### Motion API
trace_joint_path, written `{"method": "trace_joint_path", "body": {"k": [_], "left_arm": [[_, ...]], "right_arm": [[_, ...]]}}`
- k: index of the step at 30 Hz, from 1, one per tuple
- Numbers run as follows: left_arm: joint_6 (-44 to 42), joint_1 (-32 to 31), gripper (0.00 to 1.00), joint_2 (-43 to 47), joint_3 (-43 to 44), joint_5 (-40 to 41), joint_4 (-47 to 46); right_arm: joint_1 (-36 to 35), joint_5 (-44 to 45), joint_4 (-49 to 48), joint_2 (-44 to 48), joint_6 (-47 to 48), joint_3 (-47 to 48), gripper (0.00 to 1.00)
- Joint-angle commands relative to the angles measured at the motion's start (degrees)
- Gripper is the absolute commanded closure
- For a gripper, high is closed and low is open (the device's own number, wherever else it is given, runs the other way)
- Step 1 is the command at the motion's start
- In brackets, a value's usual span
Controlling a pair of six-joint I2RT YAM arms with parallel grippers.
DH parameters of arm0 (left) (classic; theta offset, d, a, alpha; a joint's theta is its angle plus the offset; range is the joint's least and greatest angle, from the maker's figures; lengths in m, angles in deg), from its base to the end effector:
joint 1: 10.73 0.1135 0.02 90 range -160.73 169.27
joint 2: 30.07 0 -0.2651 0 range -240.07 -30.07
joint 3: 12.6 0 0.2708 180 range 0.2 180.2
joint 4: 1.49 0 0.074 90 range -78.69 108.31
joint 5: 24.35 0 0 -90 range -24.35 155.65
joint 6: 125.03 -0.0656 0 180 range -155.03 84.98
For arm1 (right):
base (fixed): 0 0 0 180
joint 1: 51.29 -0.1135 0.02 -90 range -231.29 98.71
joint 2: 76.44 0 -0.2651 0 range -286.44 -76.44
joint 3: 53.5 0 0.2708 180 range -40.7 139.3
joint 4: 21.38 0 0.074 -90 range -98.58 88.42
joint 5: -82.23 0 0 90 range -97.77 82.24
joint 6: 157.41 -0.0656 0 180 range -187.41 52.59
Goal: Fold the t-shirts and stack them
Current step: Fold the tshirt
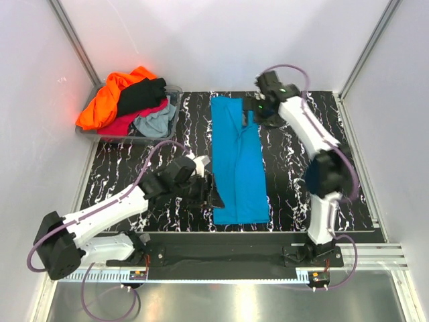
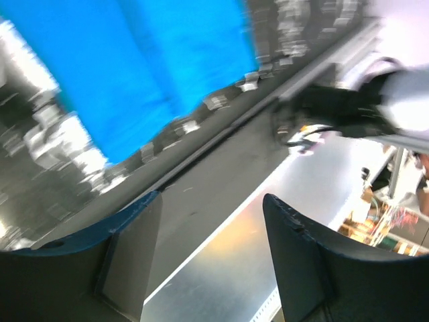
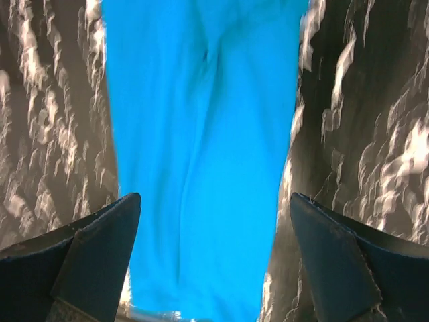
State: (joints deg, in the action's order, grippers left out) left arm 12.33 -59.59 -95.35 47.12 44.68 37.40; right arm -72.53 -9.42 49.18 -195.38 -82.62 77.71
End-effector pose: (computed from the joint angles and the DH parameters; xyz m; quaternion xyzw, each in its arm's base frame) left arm 0.1634 -0.2227 0.2334 0.0823 0.9056 -0.3954 0.1293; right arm 0.4525 0.1779 0.2843 -0.0545 0.9603 0.0986 0.2551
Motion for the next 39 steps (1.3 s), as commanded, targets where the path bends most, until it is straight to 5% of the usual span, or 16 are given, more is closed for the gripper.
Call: {"method": "trace_joint_path", "body": {"k": [1, 7, 13, 27, 39], "left_arm": [[-1.1, 3.1, 0.35, -0.8, -5.2, -0.7, 2.9], [-0.4, 5.3, 0.36, -6.7, -7.5, -0.8, 0.1], [1.3, 6.9, 0.33, -11.2, -10.3, -3.7, -5.2], [2.5, 7.1, 0.43, -20.5, -9.7, -5.0, -9.4], [4.9, 7.1, 0.38, -23.0, -9.8, -5.5, -12.0]], "right_arm": [[-0.7, -7.6, -3.2, 15.1, -6.7, -24.3, 0.00], [-0.6, -13.9, -11.9, 39.8, -16.2, -60.5, 0.20], [-0.6, -18.6, -19.2, 49.8, -24.2, -79.7, 0.29], [-0.6, -17.7, -25.2, 45.5, -24.9, -83.1, 0.40], [-0.6, -18.3, -25.4, 45.2, -25.5, -84.4, 0.48]]}}
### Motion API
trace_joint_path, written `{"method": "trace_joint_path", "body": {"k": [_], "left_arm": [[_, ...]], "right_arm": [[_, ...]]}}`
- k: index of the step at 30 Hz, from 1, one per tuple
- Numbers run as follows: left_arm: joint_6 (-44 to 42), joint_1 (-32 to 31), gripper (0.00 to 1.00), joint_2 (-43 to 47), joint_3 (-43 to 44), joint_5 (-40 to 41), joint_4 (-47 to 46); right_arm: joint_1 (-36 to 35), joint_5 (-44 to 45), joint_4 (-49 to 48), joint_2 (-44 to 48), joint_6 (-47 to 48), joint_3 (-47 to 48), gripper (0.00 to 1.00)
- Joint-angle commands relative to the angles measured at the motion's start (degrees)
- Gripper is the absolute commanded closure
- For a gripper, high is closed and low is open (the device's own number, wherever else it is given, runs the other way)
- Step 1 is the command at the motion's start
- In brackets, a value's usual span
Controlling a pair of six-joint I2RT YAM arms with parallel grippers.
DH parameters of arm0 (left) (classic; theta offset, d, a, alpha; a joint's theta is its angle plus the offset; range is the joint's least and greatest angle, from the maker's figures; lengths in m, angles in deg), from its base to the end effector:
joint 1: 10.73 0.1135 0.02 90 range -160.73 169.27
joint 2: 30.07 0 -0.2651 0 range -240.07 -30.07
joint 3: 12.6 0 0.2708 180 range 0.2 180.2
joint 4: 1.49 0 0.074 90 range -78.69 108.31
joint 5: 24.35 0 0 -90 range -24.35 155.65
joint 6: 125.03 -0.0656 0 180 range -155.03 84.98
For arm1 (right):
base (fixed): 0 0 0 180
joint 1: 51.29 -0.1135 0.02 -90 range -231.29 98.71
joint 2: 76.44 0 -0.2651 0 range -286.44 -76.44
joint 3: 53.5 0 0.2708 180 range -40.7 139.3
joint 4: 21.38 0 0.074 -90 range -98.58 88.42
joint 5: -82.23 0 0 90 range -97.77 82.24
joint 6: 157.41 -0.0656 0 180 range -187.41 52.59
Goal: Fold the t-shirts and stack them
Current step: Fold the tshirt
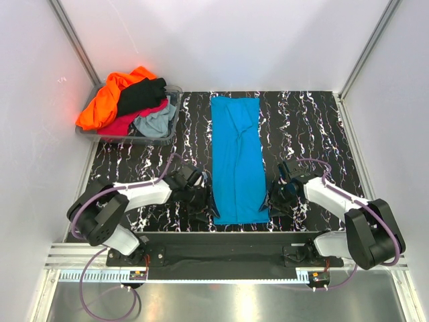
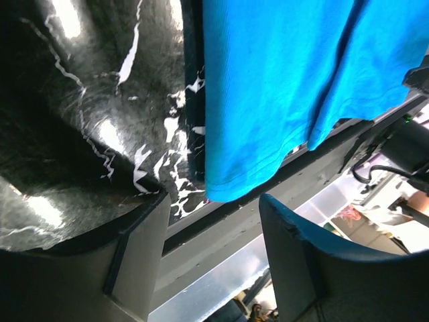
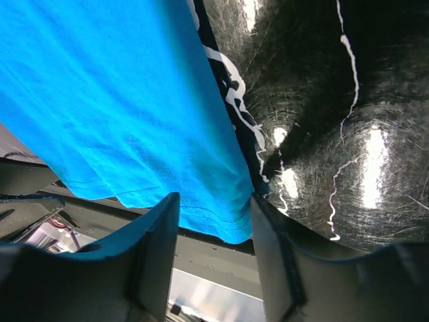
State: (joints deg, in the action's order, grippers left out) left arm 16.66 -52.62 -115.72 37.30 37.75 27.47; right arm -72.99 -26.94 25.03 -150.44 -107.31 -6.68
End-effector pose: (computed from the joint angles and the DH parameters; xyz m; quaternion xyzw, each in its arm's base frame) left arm 0.1850 -0.2072 0.1003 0.0283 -0.9480 0.3159 0.0260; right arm 0.2022 0.1037 0.1142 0.1309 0.9674 0.2136 0.0365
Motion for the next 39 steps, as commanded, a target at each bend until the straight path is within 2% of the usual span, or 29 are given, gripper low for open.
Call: {"method": "trace_joint_path", "body": {"k": [1, 4, 7, 8, 11, 12, 14, 16, 21, 33, 39], "left_arm": [[0.9, 0.1, 0.40, -3.2, 0.5, 1.2, -2.4], [1.1, 0.1, 0.44, -5.3, 0.9, 1.1, -3.1], [1.2, 0.1, 0.58, -6.3, 0.3, 1.4, -3.3], [1.3, 0.1, 0.68, -6.4, -0.1, 1.4, -3.5], [1.7, 0.1, 0.80, -5.4, -2.2, 1.5, -4.3], [1.7, 0.2, 0.89, -5.0, -2.6, 1.4, -4.6], [2.0, 0.4, 1.00, -4.6, -3.7, 1.1, -5.2], [2.4, 0.5, 1.00, -3.4, -4.6, 1.0, -5.4], [2.4, 0.6, 1.00, -0.1, -5.7, 0.8, -5.1], [2.3, 0.5, 1.00, 8.6, -9.2, -2.1, -2.5], [2.3, -2.8, 1.00, 10.1, -8.6, -4.2, -2.5]], "right_arm": [[-0.1, -0.9, -1.3, 0.0, -1.0, 0.0, 0.50], [-0.1, -1.1, -1.3, -0.4, -1.7, -0.2, 0.51], [-0.1, -1.5, -1.3, -0.4, -1.9, -0.5, 0.52], [-0.1, -1.6, -1.3, -0.5, -2.1, -0.6, 0.57], [-0.1, -2.6, -1.2, -0.9, -2.6, -1.4, 0.72], [-0.1, -2.9, -1.2, -0.7, -3.3, -1.7, 0.82], [-0.2, -3.1, -0.7, 0.7, -3.9, -2.6, 0.96], [-0.1, -2.4, 0.1, 3.6, -4.3, -2.9, 1.00], [-0.1, -1.3, 3.7, 8.1, -5.2, -3.2, 1.00], [-0.3, -5.8, 4.3, 16.0, -7.8, -9.1, 1.00], [-1.4, -8.7, 2.6, 18.4, -8.5, -10.5, 1.00]]}}
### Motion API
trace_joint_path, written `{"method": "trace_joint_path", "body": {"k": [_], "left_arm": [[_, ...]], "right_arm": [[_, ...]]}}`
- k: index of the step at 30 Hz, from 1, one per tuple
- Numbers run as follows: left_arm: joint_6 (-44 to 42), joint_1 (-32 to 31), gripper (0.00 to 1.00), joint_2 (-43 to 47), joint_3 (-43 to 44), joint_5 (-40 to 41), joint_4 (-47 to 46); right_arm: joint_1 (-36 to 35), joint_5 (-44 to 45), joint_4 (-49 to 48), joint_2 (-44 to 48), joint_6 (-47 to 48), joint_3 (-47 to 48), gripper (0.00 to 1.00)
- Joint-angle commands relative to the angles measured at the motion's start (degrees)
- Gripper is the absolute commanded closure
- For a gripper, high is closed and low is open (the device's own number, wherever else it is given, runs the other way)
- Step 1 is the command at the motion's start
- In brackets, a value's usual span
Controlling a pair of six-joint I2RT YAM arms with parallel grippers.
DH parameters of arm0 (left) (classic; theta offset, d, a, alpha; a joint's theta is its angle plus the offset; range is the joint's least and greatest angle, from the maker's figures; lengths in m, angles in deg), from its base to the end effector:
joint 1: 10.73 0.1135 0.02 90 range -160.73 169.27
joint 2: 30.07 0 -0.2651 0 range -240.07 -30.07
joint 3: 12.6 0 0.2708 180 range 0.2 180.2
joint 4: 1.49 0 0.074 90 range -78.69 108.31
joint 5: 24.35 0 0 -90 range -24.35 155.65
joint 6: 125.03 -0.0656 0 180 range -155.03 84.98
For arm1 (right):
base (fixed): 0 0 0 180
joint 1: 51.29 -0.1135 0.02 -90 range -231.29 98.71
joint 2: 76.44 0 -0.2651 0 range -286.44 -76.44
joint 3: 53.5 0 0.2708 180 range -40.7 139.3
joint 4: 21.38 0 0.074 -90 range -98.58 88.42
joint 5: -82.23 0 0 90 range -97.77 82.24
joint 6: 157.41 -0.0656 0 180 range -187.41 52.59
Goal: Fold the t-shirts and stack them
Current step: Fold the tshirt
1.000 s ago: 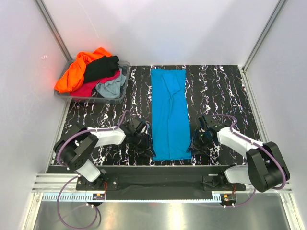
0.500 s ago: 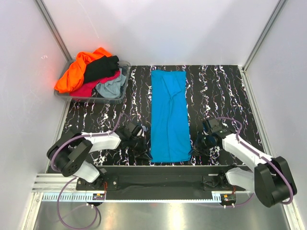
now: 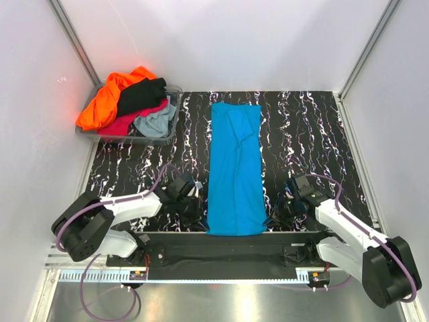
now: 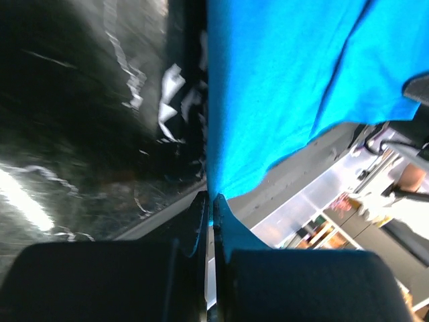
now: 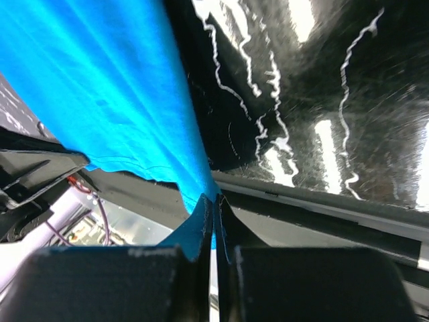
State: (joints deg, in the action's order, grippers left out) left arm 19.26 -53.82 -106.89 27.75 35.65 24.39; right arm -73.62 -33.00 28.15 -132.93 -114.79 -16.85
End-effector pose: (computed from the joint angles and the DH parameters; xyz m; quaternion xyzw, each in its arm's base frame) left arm 0.1514 -0.1866 0.0948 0.0300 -0.9395 0.3393 0.0364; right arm 0.1516 0.0925 0.1178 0.1700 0.9457 0.2762 0.0206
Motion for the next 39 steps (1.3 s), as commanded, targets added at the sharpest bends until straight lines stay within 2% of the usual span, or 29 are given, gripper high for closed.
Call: {"method": "trace_joint_path", "body": {"k": [1, 8, 12, 16, 19, 20, 21, 27, 32, 39], "left_arm": [[-0.7, -2.3, 1.00, 1.0, 1.8, -2.0, 0.8], [-3.2, -1.9, 1.00, 0.3, 6.7, -0.7, 4.9], [-4.0, 3.6, 1.00, 0.1, 14.9, -0.1, 7.3], [-5.5, 9.2, 1.00, -6.4, 25.2, -1.1, 7.5], [-6.6, 12.6, 1.00, -15.6, 33.5, -2.9, 8.2], [-7.2, 13.4, 1.00, -17.5, 35.7, -3.0, 8.2], [-8.7, 14.8, 1.00, -19.5, 39.7, -3.2, 9.2], [-10.1, 20.6, 1.00, -30.8, 49.3, -5.9, 11.8], [-10.2, 23.7, 1.00, -35.5, 54.7, -6.7, 11.8], [-8.7, 24.3, 1.00, -42.5, 61.7, -8.8, 11.8]], "right_arm": [[-0.8, -2.8, -0.7, 0.6, -1.0, -0.2, 1.00], [-0.8, -1.8, -1.7, -1.2, -1.3, 3.5, 1.00], [0.5, 1.8, -1.6, -4.7, 0.8, 12.0, 1.00], [5.7, 0.5, -1.5, -18.5, 7.7, 22.4, 1.00], [10.0, -1.8, -0.9, -28.5, 12.6, 33.7, 1.00], [11.0, -2.2, -0.7, -30.7, 13.4, 33.7, 1.00], [11.8, -2.3, -0.3, -34.9, 14.1, 38.0, 1.00], [15.1, -6.2, 1.8, -48.9, 16.9, 53.1, 1.00], [15.7, -7.4, 4.4, -55.9, 18.1, 62.8, 1.00], [16.9, -8.4, 7.6, -63.1, 19.2, 70.7, 1.00]]}}
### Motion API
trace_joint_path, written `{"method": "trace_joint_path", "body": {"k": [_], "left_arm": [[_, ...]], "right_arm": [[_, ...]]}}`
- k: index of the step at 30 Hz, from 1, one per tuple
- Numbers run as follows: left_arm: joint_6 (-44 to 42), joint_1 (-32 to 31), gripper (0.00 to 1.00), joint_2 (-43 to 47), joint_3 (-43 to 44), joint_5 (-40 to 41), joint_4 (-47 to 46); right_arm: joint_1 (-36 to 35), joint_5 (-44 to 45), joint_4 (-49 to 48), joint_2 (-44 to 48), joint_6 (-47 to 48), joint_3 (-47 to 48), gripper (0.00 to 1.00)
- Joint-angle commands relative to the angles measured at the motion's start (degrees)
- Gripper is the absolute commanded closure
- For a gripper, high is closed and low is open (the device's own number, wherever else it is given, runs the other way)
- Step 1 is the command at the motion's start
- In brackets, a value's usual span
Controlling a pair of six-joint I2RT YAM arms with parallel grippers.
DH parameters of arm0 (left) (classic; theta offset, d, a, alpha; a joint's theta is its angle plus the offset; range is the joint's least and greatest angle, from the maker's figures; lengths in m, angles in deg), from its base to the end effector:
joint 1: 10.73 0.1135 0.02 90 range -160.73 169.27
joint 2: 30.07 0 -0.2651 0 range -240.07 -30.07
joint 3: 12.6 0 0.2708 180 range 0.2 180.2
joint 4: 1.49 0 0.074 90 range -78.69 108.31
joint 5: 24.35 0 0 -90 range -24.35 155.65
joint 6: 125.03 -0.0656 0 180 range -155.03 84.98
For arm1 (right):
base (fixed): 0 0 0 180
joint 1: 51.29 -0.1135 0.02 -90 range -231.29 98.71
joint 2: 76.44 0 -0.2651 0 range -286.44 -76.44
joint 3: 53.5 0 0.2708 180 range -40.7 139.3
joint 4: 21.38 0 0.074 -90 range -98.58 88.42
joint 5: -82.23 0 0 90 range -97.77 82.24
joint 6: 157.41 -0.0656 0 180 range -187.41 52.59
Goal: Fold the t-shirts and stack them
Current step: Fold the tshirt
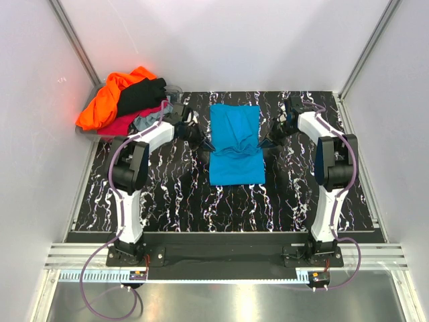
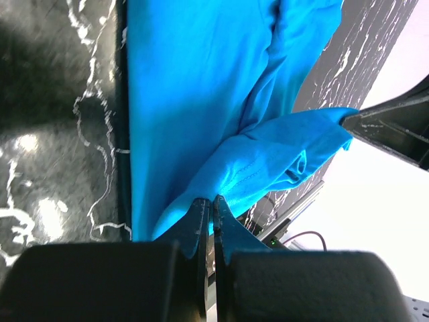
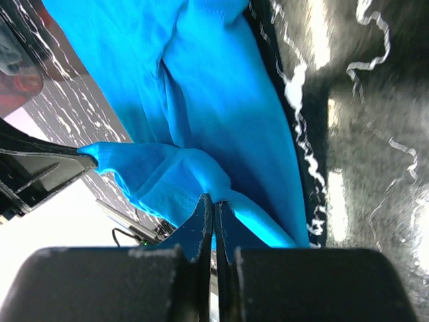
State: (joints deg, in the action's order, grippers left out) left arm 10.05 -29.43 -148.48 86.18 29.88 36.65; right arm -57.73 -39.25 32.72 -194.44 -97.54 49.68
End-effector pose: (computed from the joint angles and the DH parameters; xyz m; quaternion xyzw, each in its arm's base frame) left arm 0.4320 -0.1867 0.1481 -0.1256 0.9096 -0.3901 0.0684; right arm 0.4463 0.0848 0.1571 0.1457 0.9363 0.3085 0.0835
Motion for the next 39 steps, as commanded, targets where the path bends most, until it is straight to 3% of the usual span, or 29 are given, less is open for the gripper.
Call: {"method": "trace_joint_path", "body": {"k": [1, 11, 15, 17, 19, 23, 25, 27, 29, 33, 36, 37, 39], "left_arm": [[0.6, -0.1, 1.00, -1.2, 3.6, -2.5, -0.5], [1.2, 0.9, 0.99, -5.0, 7.2, -2.8, -0.3], [-2.9, 1.7, 0.85, -6.2, 9.8, -0.9, 1.5], [-7.4, 2.0, 0.71, -7.9, 15.6, 4.9, 6.8], [-11.1, 2.3, 0.62, -9.4, 19.7, 6.9, 10.5], [-16.1, 2.7, 0.52, -3.2, 22.9, 11.6, 14.8], [-18.0, 2.4, 0.50, 2.3, 21.3, 13.2, 14.8], [-19.4, 1.3, 0.49, 5.1, 17.8, 12.7, 14.7], [-20.0, -1.0, 0.51, 7.7, 13.0, 10.6, 14.0], [-17.9, -6.0, 0.57, 11.0, 1.7, 5.2, 4.8], [-12.8, -7.7, 0.59, 10.7, -3.8, 1.5, -6.0], [-12.0, -7.8, 0.61, 9.1, -4.2, 0.0, -10.3], [-10.5, -7.8, 0.63, 7.0, -3.9, -1.3, -13.7]], "right_arm": [[1.2, -2.4, 3.2, -1.9, 2.0, 4.6, 1.00], [2.3, -3.3, 3.9, -6.1, 3.4, 6.6, 1.00], [3.3, -2.1, 3.9, -9.2, 3.1, 9.7, 1.00], [4.5, -1.3, 4.1, -12.0, 2.1, 16.4, 0.82], [5.6, -1.5, 5.6, -15.8, 2.6, 22.0, 0.82], [8.3, 4.3, 12.2, -13.7, 6.7, 29.9, 0.63], [8.3, 5.6, 13.3, -9.5, 8.2, 28.3, 0.59], [8.0, 3.5, 12.7, -3.7, 7.9, 20.9, 0.47], [6.8, 0.8, 7.4, 0.6, 7.1, 10.5, 0.46], [2.7, -3.7, -3.2, 9.2, 5.5, -2.3, 0.47], [1.8, -9.9, -12.2, 8.1, 0.3, -7.5, 0.66], [1.8, -11.4, -17.5, 7.1, -2.7, -8.3, 0.82], [1.7, -14.4, -21.7, 3.8, -5.3, -9.4, 0.99]]}}
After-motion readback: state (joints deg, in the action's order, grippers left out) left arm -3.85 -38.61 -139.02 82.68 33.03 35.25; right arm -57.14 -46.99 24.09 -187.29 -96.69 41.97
